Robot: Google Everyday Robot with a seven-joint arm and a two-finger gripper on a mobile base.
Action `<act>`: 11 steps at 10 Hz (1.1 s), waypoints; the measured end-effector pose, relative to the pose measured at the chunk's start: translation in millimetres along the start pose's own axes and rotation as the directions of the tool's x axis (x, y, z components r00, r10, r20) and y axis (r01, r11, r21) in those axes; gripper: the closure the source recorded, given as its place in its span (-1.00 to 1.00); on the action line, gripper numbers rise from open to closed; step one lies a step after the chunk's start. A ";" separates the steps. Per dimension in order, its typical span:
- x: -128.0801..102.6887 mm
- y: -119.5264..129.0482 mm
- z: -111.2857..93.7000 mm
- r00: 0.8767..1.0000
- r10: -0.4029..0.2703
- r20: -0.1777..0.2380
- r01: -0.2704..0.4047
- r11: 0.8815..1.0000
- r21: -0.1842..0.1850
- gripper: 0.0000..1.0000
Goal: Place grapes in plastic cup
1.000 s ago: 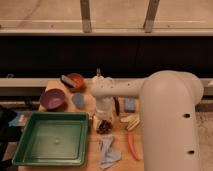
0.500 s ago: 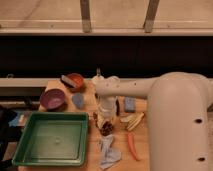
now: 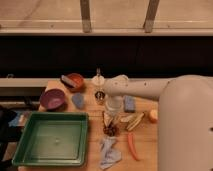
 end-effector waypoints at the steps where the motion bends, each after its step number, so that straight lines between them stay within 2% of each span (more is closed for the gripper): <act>1: -0.2 -0.3 -2.1 1.000 0.005 0.005 -0.005 1.000 -0.005 1.00; 4: -5.2 -6.5 -17.8 0.999 0.014 0.038 -0.013 1.000 -0.008 1.00; 6: -16.4 -6.9 -40.8 0.997 0.006 0.078 -0.006 1.000 0.000 1.00; 8: -28.2 -10.5 -72.0 0.993 0.001 0.118 -0.003 1.000 0.013 1.00; 11: -61.2 2.3 -125.3 0.981 -0.049 0.188 0.038 0.997 0.061 1.00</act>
